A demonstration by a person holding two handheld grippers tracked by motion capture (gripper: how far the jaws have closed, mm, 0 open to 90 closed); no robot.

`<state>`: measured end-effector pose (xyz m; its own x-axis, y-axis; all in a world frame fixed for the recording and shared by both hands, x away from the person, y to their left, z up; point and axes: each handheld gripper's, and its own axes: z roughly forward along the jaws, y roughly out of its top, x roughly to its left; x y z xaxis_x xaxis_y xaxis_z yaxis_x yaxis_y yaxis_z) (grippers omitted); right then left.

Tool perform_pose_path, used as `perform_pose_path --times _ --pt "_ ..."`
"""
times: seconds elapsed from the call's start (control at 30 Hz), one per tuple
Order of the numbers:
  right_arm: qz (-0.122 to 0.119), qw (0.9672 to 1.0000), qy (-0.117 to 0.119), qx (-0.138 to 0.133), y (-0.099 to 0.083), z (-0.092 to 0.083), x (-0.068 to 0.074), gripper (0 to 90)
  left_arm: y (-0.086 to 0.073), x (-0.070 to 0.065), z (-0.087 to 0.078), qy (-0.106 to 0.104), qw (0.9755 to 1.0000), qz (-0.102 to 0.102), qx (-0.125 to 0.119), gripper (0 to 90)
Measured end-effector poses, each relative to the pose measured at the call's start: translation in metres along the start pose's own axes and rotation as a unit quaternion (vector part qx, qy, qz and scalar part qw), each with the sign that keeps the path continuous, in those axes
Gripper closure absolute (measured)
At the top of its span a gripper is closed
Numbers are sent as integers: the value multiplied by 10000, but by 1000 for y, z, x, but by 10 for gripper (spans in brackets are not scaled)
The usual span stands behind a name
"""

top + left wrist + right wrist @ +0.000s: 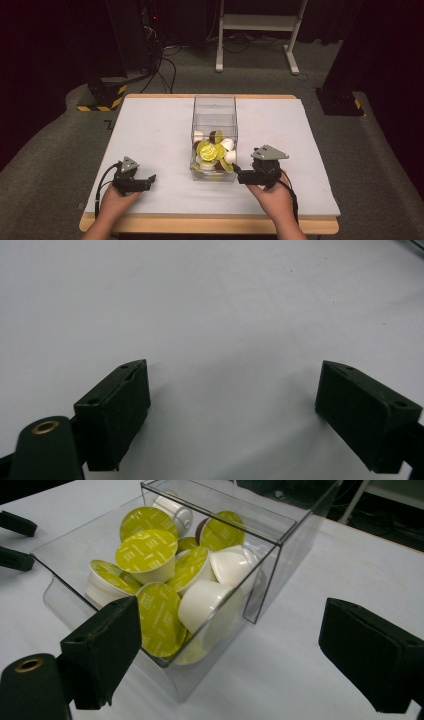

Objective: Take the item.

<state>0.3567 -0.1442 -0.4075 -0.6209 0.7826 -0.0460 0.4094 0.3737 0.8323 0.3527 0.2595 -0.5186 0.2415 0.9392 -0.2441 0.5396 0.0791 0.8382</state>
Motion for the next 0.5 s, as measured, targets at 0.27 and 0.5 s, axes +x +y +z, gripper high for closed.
perform_pose_path --times 0.27,0.5 --pt "-61 9998 189 46 11 11 8 105 0 0 0 -1 10000 0 -1 145" --pt "-132 9994 318 62 18 22 14 119 0 0 0 -2 10000 4 5 145"
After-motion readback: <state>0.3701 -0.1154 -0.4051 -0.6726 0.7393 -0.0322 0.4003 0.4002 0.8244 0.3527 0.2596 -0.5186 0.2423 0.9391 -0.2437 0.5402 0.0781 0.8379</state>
